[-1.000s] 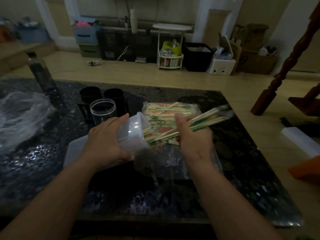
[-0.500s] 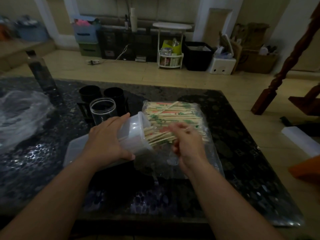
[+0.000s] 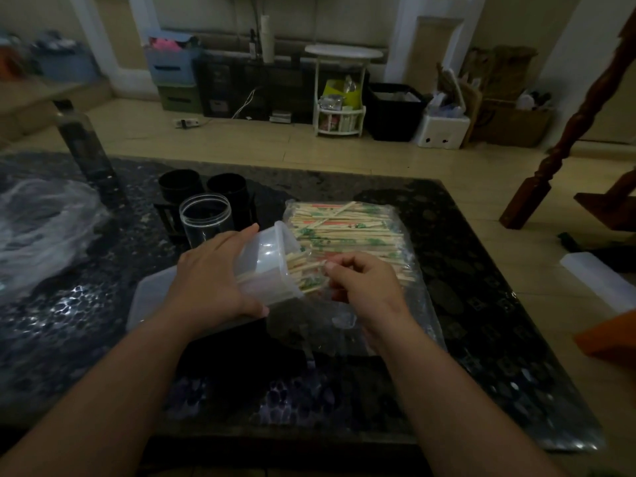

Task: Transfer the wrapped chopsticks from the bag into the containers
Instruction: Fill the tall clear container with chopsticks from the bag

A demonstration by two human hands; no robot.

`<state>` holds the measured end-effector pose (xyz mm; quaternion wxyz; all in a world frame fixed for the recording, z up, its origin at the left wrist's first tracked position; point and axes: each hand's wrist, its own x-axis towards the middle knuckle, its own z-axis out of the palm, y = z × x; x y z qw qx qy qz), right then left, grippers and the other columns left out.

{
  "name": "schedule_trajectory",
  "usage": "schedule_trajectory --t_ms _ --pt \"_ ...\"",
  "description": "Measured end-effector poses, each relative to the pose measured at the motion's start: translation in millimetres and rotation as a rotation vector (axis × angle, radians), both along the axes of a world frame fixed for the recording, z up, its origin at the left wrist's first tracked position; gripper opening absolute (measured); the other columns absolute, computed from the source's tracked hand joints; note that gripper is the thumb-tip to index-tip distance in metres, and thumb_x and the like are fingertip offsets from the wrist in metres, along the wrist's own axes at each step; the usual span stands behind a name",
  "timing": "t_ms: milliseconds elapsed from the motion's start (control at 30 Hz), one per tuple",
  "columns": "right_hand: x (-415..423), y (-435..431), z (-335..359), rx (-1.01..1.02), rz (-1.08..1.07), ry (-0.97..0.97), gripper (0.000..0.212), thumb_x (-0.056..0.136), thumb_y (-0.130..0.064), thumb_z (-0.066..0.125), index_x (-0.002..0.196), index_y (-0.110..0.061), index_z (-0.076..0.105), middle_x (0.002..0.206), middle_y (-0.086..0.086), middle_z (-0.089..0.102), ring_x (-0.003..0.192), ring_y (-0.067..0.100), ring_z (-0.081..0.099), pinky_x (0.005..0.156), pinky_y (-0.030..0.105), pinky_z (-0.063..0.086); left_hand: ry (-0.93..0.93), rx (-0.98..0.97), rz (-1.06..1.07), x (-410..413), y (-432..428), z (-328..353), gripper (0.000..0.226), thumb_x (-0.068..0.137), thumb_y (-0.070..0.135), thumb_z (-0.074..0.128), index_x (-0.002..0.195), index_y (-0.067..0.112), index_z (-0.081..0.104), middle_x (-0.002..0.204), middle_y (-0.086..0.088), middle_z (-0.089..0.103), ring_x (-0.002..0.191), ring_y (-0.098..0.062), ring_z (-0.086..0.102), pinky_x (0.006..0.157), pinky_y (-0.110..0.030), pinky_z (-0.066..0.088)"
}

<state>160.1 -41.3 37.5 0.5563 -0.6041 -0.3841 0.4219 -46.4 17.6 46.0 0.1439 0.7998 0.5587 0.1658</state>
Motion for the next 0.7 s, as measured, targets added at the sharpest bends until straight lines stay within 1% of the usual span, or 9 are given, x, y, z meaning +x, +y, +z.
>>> schedule_trajectory --t_ms 67,133,267,367,433,500,567,633,700 --pt "4 1 -2 -0.004 0.020 -0.047 0.007 0.090 -0.008 0.066 0.084 -0.010 0.069 0.077 0.002 0.066 0.066 0.010 0.060 0.057 0.023 0.052 0.002 0.007 -0.007 -1 0 0 0.131 0.038 0.057 0.085 0.151 0.038 0.022 0.151 0.005 0.034 0.137 -0.019 0.032 0.107 -0.038 0.025" --pt "12 5 -4 0.003 -0.052 -0.128 0.012 0.088 -0.013 0.069 0.079 -0.021 0.068 0.077 -0.003 0.067 0.072 0.013 0.062 0.059 0.028 0.049 -0.002 0.008 -0.007 -1 0 0 0.132 0.037 0.058 0.083 0.151 0.038 0.022 0.151 0.005 0.034 0.137 -0.018 0.032 0.107 -0.038 0.025" --pt "35 9 -5 -0.065 -0.072 -0.286 0.016 0.085 -0.010 0.066 0.073 -0.019 0.064 0.069 0.002 0.067 0.063 0.018 0.061 0.056 0.032 0.047 -0.011 0.022 0.010 -1 1 0 0.129 0.043 0.047 0.093 0.151 0.038 0.022 0.152 0.005 0.034 0.137 -0.018 0.032 0.108 -0.038 0.024" --pt "45 8 -11 -0.199 0.064 -0.579 0.015 0.080 -0.012 0.065 0.066 -0.018 0.065 0.067 0.003 0.068 0.064 0.022 0.063 0.064 0.037 0.053 -0.020 0.027 0.020 -1 1 0 0.128 0.044 0.045 0.093 0.151 0.038 0.023 0.151 0.005 0.035 0.136 -0.019 0.033 0.107 -0.037 0.024" --pt "47 8 -16 -0.308 0.176 -0.807 0.017 0.078 -0.016 0.065 0.062 -0.021 0.063 0.072 0.002 0.069 0.073 0.023 0.065 0.069 0.032 0.054 -0.015 0.028 0.022 0 1 0 0.128 0.044 0.046 0.093 0.151 0.037 0.023 0.151 0.005 0.034 0.136 -0.019 0.034 0.108 -0.038 0.025" --pt "48 7 -20 -0.418 0.260 -0.966 0.011 0.078 -0.017 0.064 0.068 -0.021 0.065 0.082 0.003 0.070 0.082 0.022 0.065 0.069 0.026 0.048 -0.006 0.033 0.019 1 1 0 0.129 0.044 0.047 0.092 0.151 0.037 0.023 0.151 0.005 0.035 0.136 -0.019 0.034 0.108 -0.038 0.025" --pt "48 6 -26 -0.504 0.298 -1.022 0.006 0.079 -0.015 0.063 0.079 -0.017 0.068 0.088 0.006 0.069 0.085 0.023 0.064 0.069 0.024 0.046 -0.001 0.040 0.016 2 1 -1 0.129 0.043 0.047 0.092 0.151 0.037 0.023 0.151 0.005 0.035 0.135 -0.019 0.035 0.107 -0.038 0.026" --pt "46 7 -38 -0.566 0.310 -1.026 0.010 0.080 -0.020 0.062 0.086 -0.016 0.069 0.092 0.008 0.068 0.087 0.024 0.064 0.071 0.024 0.046 0.000 0.042 0.020 1 0 -1 0.129 0.043 0.048 0.092 0.151 0.037 0.023 0.151 0.005 0.035 0.135 -0.019 0.035 0.107 -0.038 0.026" --pt "43 10 -53 -0.621 0.307 -1.030 0.025 0.082 -0.031 0.063 0.099 -0.014 0.071 0.103 0.009 0.069 0.094 0.025 0.065 0.075 0.026 0.048 -0.002 0.042 0.027 0 1 -1 0.129 0.043 0.048 0.092 0.151 0.037 0.022 0.151 0.005 0.034 0.136 -0.019 0.034 0.108 -0.039 0.026"
